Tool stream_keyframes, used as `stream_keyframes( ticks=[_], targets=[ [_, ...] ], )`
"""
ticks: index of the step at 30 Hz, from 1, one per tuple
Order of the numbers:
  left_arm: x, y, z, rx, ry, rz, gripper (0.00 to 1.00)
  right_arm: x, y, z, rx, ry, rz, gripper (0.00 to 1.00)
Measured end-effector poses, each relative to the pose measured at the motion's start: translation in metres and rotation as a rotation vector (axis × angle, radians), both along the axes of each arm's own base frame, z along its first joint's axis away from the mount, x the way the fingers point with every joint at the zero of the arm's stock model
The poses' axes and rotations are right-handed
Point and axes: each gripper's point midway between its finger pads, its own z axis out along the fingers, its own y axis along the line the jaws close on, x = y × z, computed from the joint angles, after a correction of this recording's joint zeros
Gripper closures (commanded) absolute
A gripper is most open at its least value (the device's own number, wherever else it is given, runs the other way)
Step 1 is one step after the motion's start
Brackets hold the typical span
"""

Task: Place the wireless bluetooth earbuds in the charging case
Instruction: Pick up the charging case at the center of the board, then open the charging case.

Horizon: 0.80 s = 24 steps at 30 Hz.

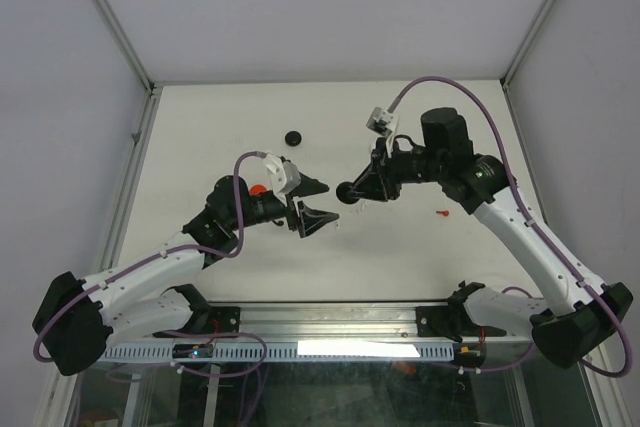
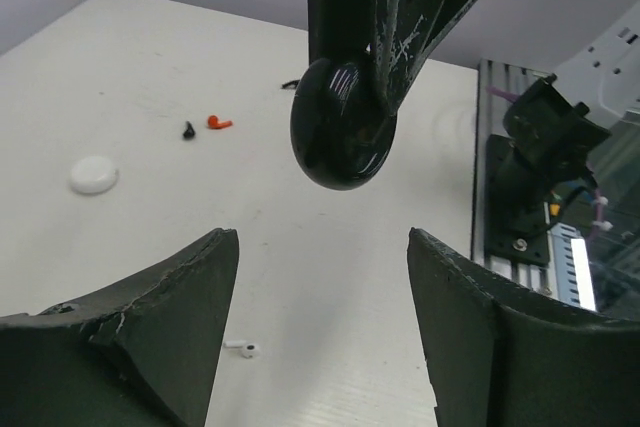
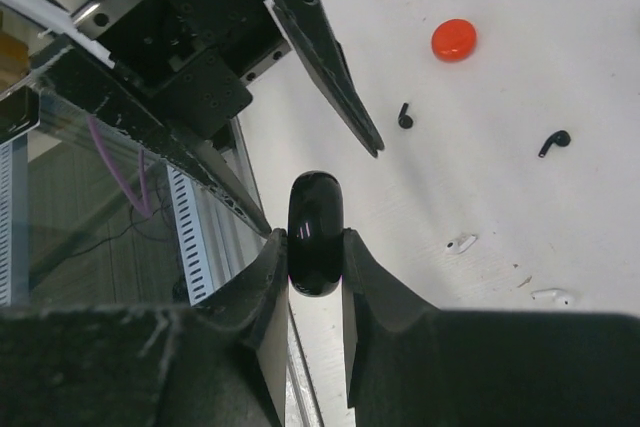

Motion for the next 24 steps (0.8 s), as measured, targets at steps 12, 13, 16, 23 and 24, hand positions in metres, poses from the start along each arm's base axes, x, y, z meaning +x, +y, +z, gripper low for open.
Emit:
stream_keyframes(
  ticks=[12,13,16,23,24],
  targets=[
    [-0.015,-0.025,0.003,-0.007,0.060,-0.204,0.45,-0.019,0.005,-0.009,-0.036,0.011,0.166,1.00],
    [-0.016,-0.026,0.005,-0.014,0.057,-0.214,0.47,-0.020,0.006,-0.009,-0.037,0.010,0.174,1.00],
    [-0.021,-0.027,0.008,-0.026,0.057,-0.242,0.53,-0.022,0.007,-0.011,-0.038,0.006,0.192,1.00],
    [-0.028,-0.028,0.006,-0.027,0.083,-0.291,0.56,-0.024,0.009,-0.010,-0.037,-0.009,0.225,1.00],
    [-0.028,-0.028,0.006,-0.026,0.085,-0.293,0.58,-0.024,0.009,-0.010,-0.038,-0.011,0.228,1.00]
  ],
)
